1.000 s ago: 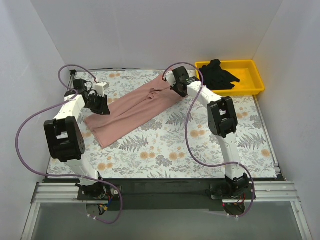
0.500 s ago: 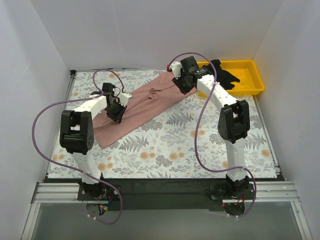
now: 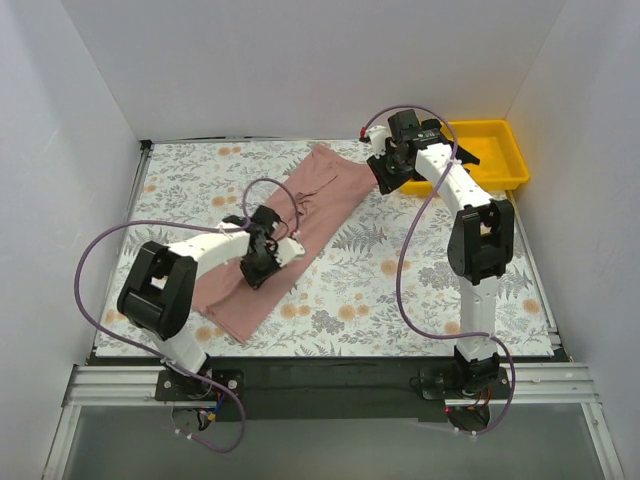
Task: Fold and stack the t-shirts
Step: Fold the tshirt
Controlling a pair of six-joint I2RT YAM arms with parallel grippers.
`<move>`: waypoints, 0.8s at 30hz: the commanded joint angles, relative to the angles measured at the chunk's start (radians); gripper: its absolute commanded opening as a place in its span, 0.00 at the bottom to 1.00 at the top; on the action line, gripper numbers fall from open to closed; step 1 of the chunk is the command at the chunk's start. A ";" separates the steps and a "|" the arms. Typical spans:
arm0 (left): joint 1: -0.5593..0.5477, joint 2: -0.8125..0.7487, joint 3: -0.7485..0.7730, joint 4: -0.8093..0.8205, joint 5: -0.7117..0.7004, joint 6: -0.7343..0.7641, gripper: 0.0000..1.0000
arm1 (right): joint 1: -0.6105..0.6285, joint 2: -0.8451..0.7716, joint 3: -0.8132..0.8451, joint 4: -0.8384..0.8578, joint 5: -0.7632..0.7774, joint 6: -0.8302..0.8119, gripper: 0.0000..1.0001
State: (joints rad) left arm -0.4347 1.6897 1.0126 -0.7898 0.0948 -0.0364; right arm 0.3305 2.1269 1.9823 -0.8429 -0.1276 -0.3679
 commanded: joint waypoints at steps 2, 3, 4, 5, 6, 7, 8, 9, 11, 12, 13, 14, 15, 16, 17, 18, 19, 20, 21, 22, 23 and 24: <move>-0.292 0.005 0.003 -0.141 0.195 -0.157 0.00 | -0.021 -0.074 -0.020 -0.039 -0.043 0.012 0.36; -0.336 0.034 0.080 -0.146 0.222 -0.202 0.00 | -0.024 -0.074 -0.025 -0.039 -0.049 0.012 0.35; -0.387 0.054 0.131 -0.153 0.296 -0.230 0.00 | -0.025 -0.073 -0.031 -0.039 -0.052 0.015 0.35; -0.392 0.079 0.183 -0.164 0.351 -0.252 0.00 | -0.027 -0.067 -0.034 -0.042 -0.055 0.017 0.34; -0.391 0.121 0.248 -0.190 0.400 -0.272 0.00 | -0.025 -0.064 -0.034 -0.045 -0.066 0.017 0.33; -0.385 0.137 0.339 -0.199 0.455 -0.299 0.00 | -0.027 -0.061 -0.036 -0.050 -0.075 0.021 0.32; -0.380 0.146 0.384 -0.204 0.473 -0.303 0.00 | -0.025 -0.055 -0.037 -0.051 -0.086 0.029 0.31; -0.371 0.142 0.417 -0.198 0.489 -0.306 0.00 | -0.027 -0.051 -0.040 -0.051 -0.107 0.035 0.28; -0.328 0.128 0.483 -0.181 0.537 -0.335 0.00 | -0.021 -0.035 -0.039 -0.051 -0.133 0.049 0.25; -0.306 0.117 0.501 -0.172 0.561 -0.341 0.00 | -0.016 -0.027 -0.034 -0.048 -0.153 0.059 0.22; -0.253 0.111 0.521 -0.169 0.583 -0.358 0.00 | -0.002 -0.021 -0.031 -0.047 -0.161 0.063 0.20; -0.222 0.104 0.524 -0.152 0.629 -0.368 0.00 | 0.008 -0.001 -0.028 -0.048 -0.167 0.067 0.19; -0.187 0.084 0.523 -0.138 0.649 -0.381 0.00 | 0.019 0.011 -0.010 -0.048 -0.173 0.075 0.17; -0.109 0.070 0.515 -0.122 0.675 -0.396 0.00 | 0.042 0.022 0.001 -0.047 -0.175 0.079 0.17; -0.070 0.056 0.488 -0.102 0.703 -0.425 0.00 | 0.054 0.050 0.013 -0.045 -0.176 0.084 0.16; -0.031 0.027 0.471 -0.059 0.736 -0.442 0.00 | 0.067 0.063 0.029 -0.045 -0.170 0.086 0.13; 0.037 0.012 0.456 -0.034 0.743 -0.457 0.00 | 0.080 0.076 0.056 -0.042 -0.159 0.092 0.11; 0.069 -0.005 0.420 0.016 0.744 -0.495 0.00 | 0.105 0.105 0.075 -0.039 -0.146 0.096 0.08; 0.095 -0.037 0.408 0.035 0.741 -0.506 0.00 | 0.117 0.120 0.087 -0.039 -0.121 0.099 0.06; 0.144 -0.051 0.394 0.050 0.734 -0.516 0.00 | 0.137 0.133 0.108 -0.033 -0.112 0.109 0.05; 0.169 -0.067 0.380 0.067 0.734 -0.529 0.00 | 0.145 0.158 0.119 -0.028 -0.103 0.113 0.04; 0.189 -0.088 0.359 0.093 0.731 -0.551 0.00 | 0.156 0.172 0.130 -0.027 -0.083 0.116 0.03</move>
State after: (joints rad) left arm -0.2775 1.7077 1.4105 -0.7815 0.7666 -0.5076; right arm 0.4500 2.2692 2.0480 -0.8806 -0.2436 -0.2829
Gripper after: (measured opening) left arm 0.006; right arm 0.039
